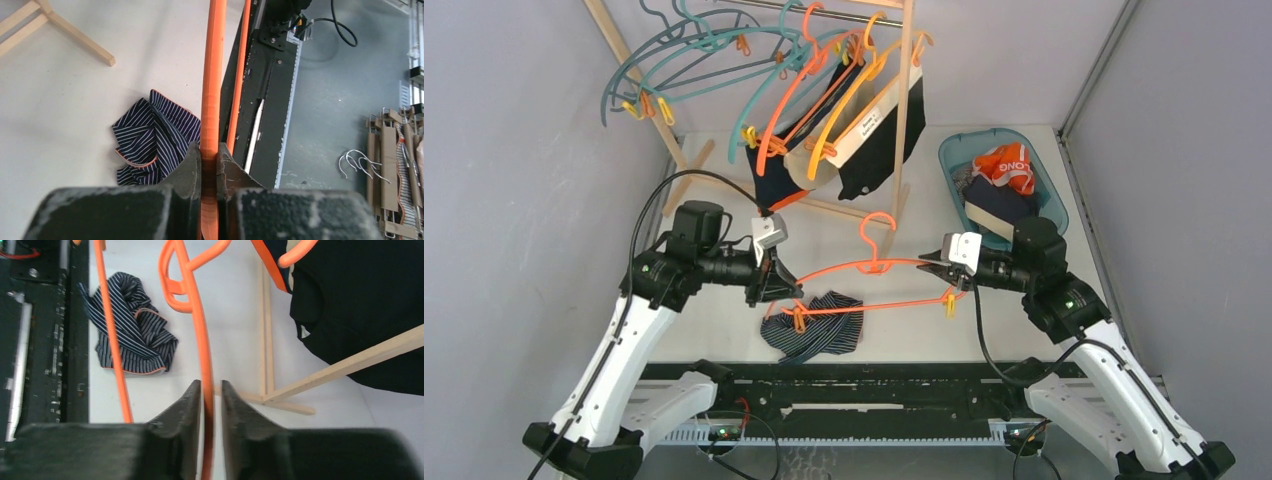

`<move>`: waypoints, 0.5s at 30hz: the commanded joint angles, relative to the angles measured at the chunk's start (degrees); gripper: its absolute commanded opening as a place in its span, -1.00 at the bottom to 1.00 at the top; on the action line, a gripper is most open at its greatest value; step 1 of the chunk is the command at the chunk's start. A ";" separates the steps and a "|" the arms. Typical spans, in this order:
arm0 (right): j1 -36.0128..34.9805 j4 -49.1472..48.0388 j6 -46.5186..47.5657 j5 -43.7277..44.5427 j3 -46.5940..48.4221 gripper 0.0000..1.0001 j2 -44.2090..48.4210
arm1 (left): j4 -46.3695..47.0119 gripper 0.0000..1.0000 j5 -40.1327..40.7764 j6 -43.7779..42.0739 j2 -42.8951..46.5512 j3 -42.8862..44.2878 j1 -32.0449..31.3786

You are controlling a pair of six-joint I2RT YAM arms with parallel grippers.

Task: Remove the underwear clipped to the hanger
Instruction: Place the hanger on the clothesline.

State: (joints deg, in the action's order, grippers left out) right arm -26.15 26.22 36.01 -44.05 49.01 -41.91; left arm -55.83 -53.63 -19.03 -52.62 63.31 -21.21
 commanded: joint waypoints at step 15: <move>-0.20 -2.71 -2.06 1.97 -0.23 0.24 -0.05 | -11.64 -1.00 36.82 -5.66 13.01 3.85 -0.25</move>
State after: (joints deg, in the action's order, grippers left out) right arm -26.35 25.45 35.03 -42.46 48.80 -42.41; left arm -66.48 -29.56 -24.21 -43.33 64.34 -21.26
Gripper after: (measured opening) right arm 0.619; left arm 0.077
